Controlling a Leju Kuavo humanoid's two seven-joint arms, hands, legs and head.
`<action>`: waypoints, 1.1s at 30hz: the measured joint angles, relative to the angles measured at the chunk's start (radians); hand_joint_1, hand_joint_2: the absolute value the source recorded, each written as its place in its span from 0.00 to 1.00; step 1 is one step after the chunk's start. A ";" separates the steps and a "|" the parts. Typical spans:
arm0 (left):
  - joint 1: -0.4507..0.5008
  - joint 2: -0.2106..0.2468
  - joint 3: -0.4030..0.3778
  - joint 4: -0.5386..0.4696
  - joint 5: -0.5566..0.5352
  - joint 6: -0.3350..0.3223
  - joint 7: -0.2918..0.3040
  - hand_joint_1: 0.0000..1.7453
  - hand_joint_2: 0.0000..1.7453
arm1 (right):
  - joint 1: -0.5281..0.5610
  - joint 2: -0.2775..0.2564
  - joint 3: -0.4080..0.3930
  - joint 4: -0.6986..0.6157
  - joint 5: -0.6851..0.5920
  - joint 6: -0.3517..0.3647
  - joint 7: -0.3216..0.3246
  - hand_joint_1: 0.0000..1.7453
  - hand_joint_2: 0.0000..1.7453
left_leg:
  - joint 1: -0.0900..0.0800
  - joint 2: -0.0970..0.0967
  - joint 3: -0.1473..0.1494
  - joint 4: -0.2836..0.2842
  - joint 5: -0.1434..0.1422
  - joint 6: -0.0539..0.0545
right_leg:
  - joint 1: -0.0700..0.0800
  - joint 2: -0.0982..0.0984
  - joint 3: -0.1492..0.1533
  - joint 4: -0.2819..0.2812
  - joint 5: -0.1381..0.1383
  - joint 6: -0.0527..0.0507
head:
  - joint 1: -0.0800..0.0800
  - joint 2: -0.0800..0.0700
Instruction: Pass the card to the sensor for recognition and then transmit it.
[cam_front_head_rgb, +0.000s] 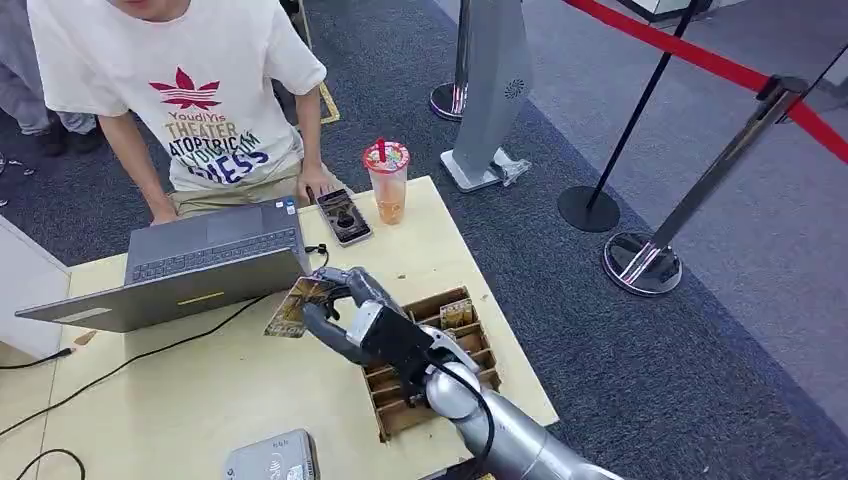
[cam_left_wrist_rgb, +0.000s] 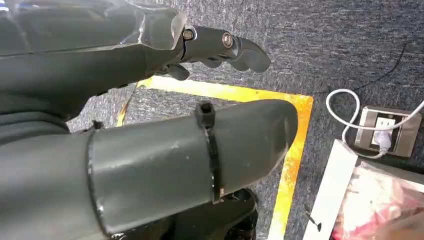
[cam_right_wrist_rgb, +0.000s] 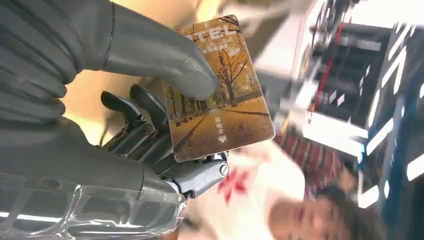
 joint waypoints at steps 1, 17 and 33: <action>0.000 0.000 0.000 0.000 0.002 0.000 -0.002 0.00 0.00 | 0.000 -0.003 0.008 0.000 -0.020 0.028 0.004 1.00 1.00 | 0.000 0.000 0.000 0.000 0.000 0.000 | 0.000 0.000 0.000 0.000 0.000 0.000 | 0.000 0.000; 0.002 0.000 0.025 0.000 0.018 -0.010 -0.018 0.00 0.00 | -0.047 -0.056 0.119 0.067 -0.208 0.200 0.043 1.00 1.00 | 0.000 0.000 0.000 0.000 0.000 0.000 | 0.000 0.000 0.000 0.000 0.000 0.000 | 0.000 0.000; 0.003 -0.002 0.036 0.000 0.033 -0.012 -0.025 0.00 0.00 | -0.127 -0.068 0.235 0.204 -0.316 0.249 0.060 1.00 1.00 | 0.000 0.000 0.000 0.000 0.000 0.000 | 0.000 0.000 0.000 0.000 0.000 0.000 | 0.000 0.000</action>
